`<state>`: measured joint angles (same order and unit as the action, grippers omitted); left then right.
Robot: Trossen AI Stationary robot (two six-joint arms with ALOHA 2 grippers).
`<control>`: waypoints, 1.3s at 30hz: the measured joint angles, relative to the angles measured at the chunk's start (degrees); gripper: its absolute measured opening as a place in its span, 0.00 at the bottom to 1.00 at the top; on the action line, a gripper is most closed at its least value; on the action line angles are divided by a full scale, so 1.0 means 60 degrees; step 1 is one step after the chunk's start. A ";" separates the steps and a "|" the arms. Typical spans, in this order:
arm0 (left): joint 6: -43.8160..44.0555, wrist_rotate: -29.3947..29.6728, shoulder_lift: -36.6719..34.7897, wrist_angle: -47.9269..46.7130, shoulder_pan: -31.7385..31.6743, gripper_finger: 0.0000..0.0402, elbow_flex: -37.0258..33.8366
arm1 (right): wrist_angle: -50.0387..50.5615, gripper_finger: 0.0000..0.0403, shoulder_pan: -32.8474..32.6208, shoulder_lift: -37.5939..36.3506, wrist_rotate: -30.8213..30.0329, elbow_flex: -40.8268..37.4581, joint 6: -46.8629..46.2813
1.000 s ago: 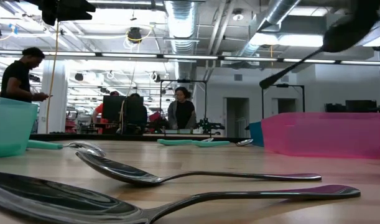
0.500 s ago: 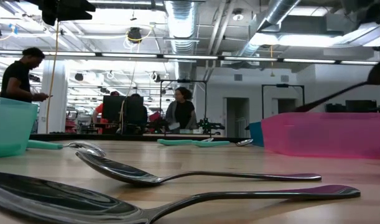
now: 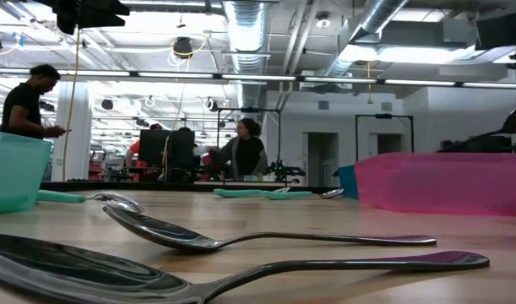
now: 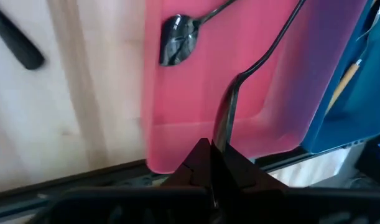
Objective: Sort silverware by color (type)
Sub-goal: Put the black spoon into the red bin
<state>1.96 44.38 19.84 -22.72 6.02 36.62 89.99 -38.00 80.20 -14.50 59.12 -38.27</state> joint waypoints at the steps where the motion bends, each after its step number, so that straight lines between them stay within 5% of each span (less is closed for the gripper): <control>1: 0.0000 0.0000 0.0000 0.0000 0.0000 0.51 0.0000 | -0.0010 0.06 0.0000 0.0000 -0.0175 -0.0078 0.0153; 39: 0.0058 0.0000 0.0000 0.0056 0.0000 0.51 0.0000 | -0.2566 0.07 0.0674 -0.0007 -0.0392 -0.2096 0.1969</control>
<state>2.31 44.38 19.84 -22.38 6.02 36.62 74.59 -33.95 80.16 -16.86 46.54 -26.46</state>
